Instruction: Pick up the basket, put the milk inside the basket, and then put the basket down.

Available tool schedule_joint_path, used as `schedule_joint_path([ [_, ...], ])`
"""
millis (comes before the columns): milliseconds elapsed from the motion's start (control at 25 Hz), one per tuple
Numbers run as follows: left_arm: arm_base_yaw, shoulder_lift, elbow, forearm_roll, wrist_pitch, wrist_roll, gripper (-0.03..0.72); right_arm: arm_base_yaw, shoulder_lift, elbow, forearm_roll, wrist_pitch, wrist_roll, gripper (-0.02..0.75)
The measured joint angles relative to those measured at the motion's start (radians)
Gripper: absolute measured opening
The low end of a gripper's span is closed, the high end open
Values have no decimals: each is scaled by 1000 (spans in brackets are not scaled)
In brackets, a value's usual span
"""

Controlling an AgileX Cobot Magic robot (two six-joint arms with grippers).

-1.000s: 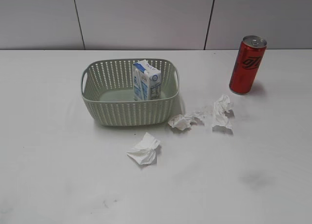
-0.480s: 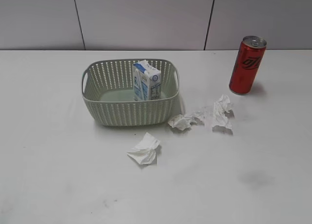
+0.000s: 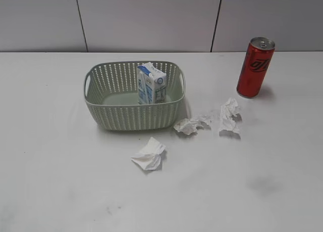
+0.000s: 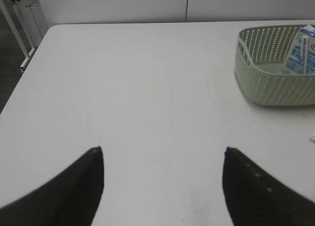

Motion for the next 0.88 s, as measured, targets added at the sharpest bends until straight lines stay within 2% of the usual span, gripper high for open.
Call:
schedule_joint_path([
  [880, 0, 0, 3, 2, 0, -2, 552, -11, 0, 0, 6, 0, 0, 592],
])
